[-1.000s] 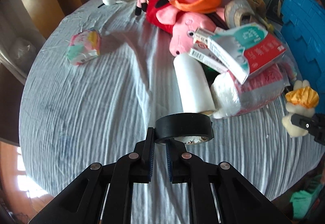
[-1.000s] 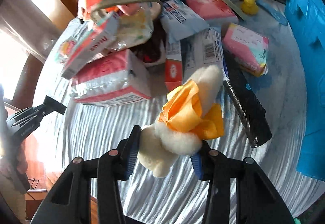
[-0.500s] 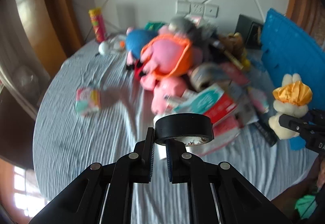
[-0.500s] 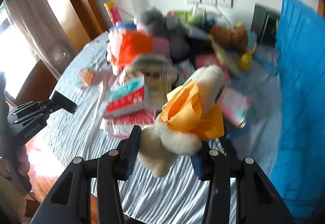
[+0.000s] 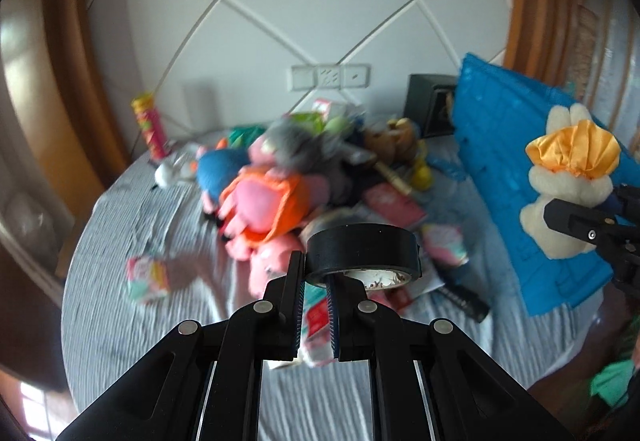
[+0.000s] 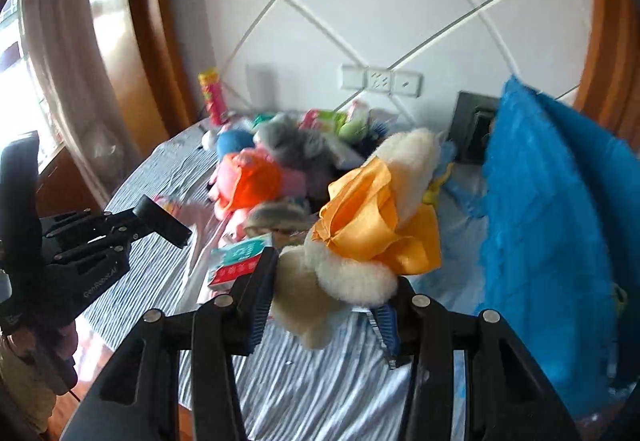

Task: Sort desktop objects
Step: 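Carry the tape roll and bunny plush with both tools over the blue crate, then open both tools to drop the tape roll and bunny into the crate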

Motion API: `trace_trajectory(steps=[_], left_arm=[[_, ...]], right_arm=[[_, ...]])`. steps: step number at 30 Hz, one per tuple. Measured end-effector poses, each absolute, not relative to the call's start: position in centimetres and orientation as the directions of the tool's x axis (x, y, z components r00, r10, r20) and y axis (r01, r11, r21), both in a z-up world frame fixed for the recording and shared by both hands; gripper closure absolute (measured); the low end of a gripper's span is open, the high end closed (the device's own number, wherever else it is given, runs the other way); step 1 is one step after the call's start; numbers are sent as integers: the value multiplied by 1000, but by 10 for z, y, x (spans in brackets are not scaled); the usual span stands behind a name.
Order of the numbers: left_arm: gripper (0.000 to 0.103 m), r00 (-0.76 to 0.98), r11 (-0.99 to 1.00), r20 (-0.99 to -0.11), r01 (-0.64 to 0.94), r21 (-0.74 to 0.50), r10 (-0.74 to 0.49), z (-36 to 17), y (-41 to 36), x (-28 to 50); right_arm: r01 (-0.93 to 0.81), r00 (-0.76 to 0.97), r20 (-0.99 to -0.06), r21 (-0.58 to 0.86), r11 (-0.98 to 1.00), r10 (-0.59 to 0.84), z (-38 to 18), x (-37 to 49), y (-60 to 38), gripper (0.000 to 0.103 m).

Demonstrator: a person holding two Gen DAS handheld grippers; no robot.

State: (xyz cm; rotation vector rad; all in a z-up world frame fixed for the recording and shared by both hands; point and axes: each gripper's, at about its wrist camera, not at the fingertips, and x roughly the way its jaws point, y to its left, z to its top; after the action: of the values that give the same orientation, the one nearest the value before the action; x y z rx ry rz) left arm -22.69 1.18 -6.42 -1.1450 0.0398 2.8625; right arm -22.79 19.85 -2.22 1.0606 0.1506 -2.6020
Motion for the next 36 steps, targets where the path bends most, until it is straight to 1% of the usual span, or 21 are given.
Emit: trace_trajectory(steps=[5, 12, 16, 22, 23, 26, 29, 33, 36], left_arm=[[93, -753, -991, -650, -130, 1, 99, -41, 43, -231], [93, -771, -972, -612, -234, 12, 178, -4, 136, -245], [93, -757, -954, -610, -299, 4, 234, 9, 212, -260], [93, -703, -919, -638, -394, -17, 313, 19, 343, -286], [93, -690, -913, -648, -407, -22, 323, 18, 363, -290], [93, -618, -902, -714, -429, -46, 330, 7, 418, -305], [93, -553, -898, -783, -439, -17, 285, -14, 457, -319], [93, -462, -900, -856, -436, -7, 230, -44, 482, -332], [93, -424, -901, -883, -434, 1, 202, -53, 487, -332]], right_arm=[[272, -732, -645, 18, -962, -219, 9, -213, 237, 58], [181, -790, -593, 20, -983, -157, 37, -206, 326, 58], [119, -795, -598, 18, -993, -106, 45, -210, 400, 58], [23, -752, -659, -17, -1000, -7, 34, -225, 519, 58], [13, -741, -672, -22, -1000, 5, 30, -228, 536, 58], [0, -695, -719, -30, -1000, 22, 16, -240, 582, 58], [8, -657, -753, -51, -999, 34, 2, -249, 614, 58], [45, -611, -792, -38, -998, 3, -19, -256, 642, 58], [85, -573, -819, -14, -996, -37, -34, -259, 649, 58]])
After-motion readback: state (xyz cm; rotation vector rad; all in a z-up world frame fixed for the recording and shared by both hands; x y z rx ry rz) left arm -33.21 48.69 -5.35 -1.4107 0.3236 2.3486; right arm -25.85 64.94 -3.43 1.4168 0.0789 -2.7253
